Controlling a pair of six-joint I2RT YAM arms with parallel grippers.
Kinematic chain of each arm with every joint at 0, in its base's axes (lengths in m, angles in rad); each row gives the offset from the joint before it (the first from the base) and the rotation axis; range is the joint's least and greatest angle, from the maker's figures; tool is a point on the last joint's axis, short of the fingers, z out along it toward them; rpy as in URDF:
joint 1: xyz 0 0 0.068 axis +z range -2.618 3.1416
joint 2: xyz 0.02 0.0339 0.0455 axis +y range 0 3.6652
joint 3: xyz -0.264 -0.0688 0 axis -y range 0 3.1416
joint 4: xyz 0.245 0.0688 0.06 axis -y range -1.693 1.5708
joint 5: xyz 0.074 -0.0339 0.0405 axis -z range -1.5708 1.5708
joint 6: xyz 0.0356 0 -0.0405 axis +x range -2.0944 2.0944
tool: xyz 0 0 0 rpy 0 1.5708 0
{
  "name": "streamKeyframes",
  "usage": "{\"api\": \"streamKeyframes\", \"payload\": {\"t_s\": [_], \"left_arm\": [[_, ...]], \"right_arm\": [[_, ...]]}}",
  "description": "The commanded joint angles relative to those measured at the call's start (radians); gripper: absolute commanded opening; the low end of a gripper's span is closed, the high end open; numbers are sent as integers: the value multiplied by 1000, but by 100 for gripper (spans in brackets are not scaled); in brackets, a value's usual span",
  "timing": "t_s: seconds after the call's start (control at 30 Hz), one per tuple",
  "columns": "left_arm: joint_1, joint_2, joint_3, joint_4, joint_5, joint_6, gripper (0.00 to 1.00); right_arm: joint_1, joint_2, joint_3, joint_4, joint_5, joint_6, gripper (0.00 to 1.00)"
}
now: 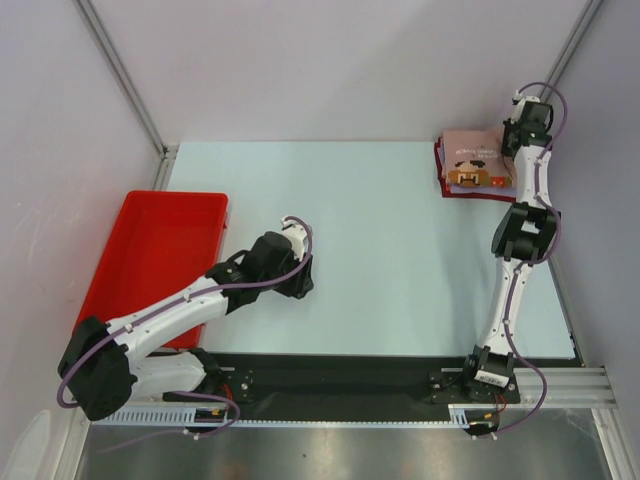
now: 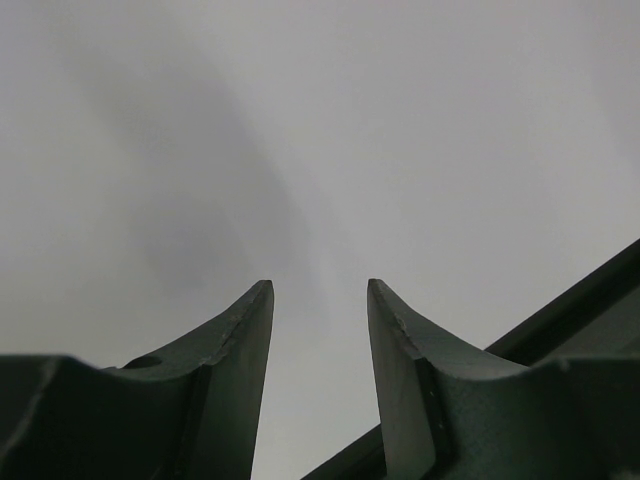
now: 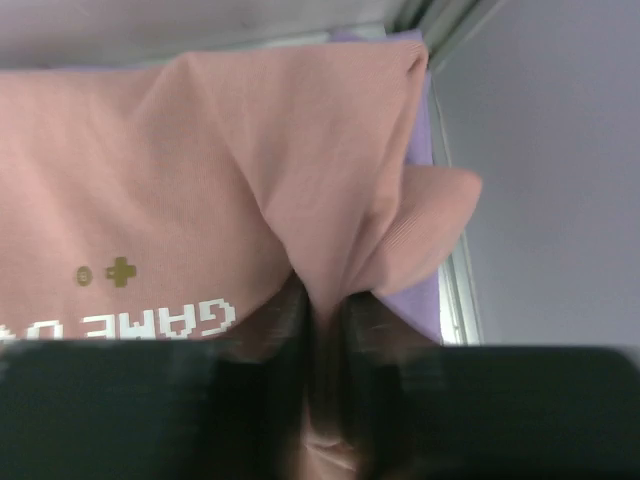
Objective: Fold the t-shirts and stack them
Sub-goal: Neatly place the folded tshirt to the corner
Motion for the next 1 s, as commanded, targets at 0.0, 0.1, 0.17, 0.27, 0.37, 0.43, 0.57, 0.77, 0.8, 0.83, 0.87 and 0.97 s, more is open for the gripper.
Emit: {"api": "streamKeyframes", "payload": {"t_s": [0.0,0.1,0.17,0.27,0.37,0.43,0.57,0.77,0.8,0.83,0.87,0.97], "left_arm": [[-2,1,29,4,-4,24,48],[-2,-1,32,9,-4,20,48],[-2,-7,37,9,-4,18,48],[0,-22,50,-5,-4,10,48],[4,-62,61,-1,-4,-3,48],[7,-84,67,4,-28,-8,48],[13,-128,60,19,-33,-6,48],[15,-208,-44,75,-17,-42,48],[15,-219,-61,84,-19,-60,48],[16,-225,-78,98,-22,-71,48],[16,-229,-90,102,-22,-80,48],[16,-246,-121,116,-14,-98,48]], "right_arm": [[10,9,5,75,81,-20,28],[26,6,28,81,154,-5,51],[50,-24,33,90,224,-2,54],[100,-113,-78,183,396,-45,61],[122,-182,-131,214,525,-30,75],[136,-210,-166,184,579,5,78],[148,-300,-223,119,587,100,79],[119,-354,-295,87,429,188,65],[107,-371,-318,105,402,202,49],[76,-380,-370,115,373,208,38],[64,-388,-392,122,357,208,29],[13,-399,-461,138,323,249,1]]}}
